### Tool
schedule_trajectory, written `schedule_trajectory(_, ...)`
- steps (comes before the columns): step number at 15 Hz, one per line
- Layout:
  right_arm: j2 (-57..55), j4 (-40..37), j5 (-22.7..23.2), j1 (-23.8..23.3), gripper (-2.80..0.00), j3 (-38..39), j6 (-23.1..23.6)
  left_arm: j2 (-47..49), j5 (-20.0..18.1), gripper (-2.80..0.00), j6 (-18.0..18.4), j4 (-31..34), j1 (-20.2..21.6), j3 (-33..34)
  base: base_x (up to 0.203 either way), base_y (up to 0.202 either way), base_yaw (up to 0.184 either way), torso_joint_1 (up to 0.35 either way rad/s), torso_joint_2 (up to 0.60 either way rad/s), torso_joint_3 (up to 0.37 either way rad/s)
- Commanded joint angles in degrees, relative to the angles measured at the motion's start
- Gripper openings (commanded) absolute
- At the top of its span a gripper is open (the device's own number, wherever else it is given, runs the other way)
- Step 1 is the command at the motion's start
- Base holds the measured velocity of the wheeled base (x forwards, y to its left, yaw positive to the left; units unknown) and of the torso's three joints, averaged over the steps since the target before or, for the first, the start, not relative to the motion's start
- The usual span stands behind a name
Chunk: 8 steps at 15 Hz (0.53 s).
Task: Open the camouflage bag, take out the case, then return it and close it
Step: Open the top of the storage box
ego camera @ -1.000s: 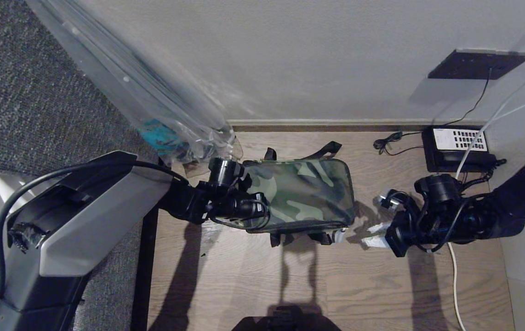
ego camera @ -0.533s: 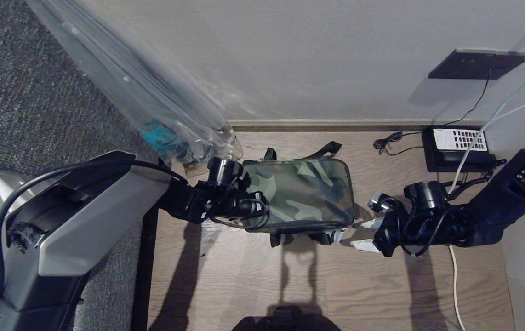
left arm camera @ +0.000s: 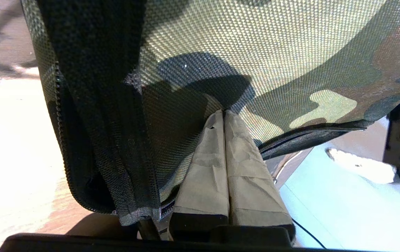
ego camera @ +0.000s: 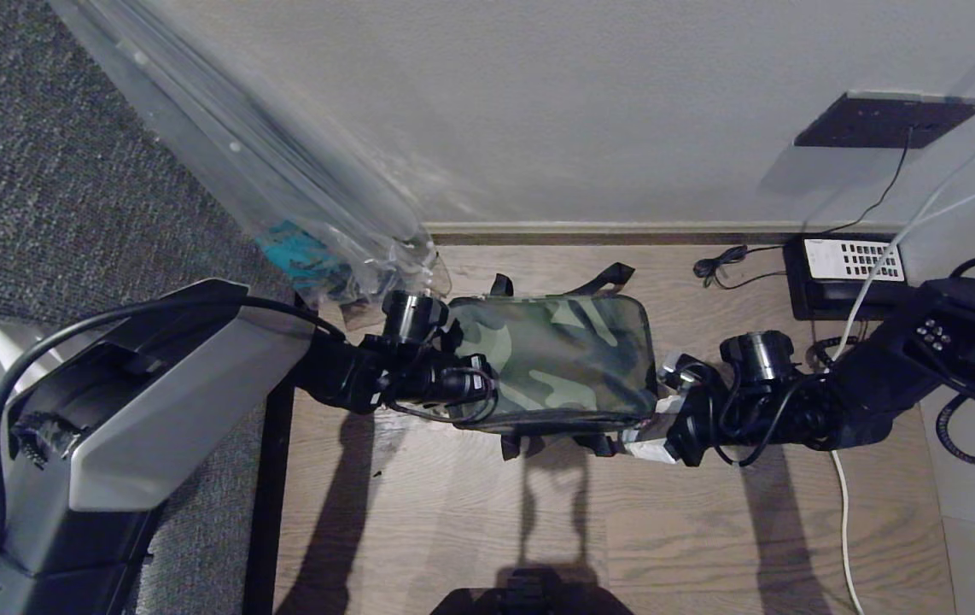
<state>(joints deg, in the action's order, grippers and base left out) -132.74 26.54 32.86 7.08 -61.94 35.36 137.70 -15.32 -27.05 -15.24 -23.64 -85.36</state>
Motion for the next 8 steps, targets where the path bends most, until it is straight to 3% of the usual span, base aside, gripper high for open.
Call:
schedule_trajectory(1, -1.8, 0.2, 0.2, 0.1, 0.00, -1.6, 0.2, 0.2, -0.1, -2.80, -0.2, -0.1, 0.0, -0.1, 0.000, 0.000, 0.000, 0.000, 0.00, 0.000)
schedule_trajectory(4, -1.9, -0.4, 0.3, 0.1, 0.00, -2.1, -0.2, 0.1, -0.1, -2.80, -0.1, -0.1, 0.0, -0.1, 0.000, 0.000, 0.000, 0.000, 0.00, 0.000)
schedule_trajectory(5, -2.2, -0.2, 0.4, 0.1, -1.28, -2.3, -0.9, 0.1, -0.1, -2.80, -0.1, -0.1, 0.0, -0.2, 0.000, 0.000, 0.000, 0.000, 0.00, 0.000)
schedule_trajectory(6, -2.3, -0.4, 0.4, 0.1, -2.80, -2.5, -1.3, 0.1, -0.1, -2.80, -0.1, -0.1, 0.0, -0.2, 0.000, 0.000, 0.000, 0.000, 0.00, 0.000)
schedule_trajectory(8, -2.5, -0.3, 0.3, 0.1, -2.80, -2.6, -1.4, 0.2, -0.1, -2.80, -0.1, 0.0, -0.1, -0.3, 0.000, 0.000, 0.000, 0.000, 0.00, 0.000)
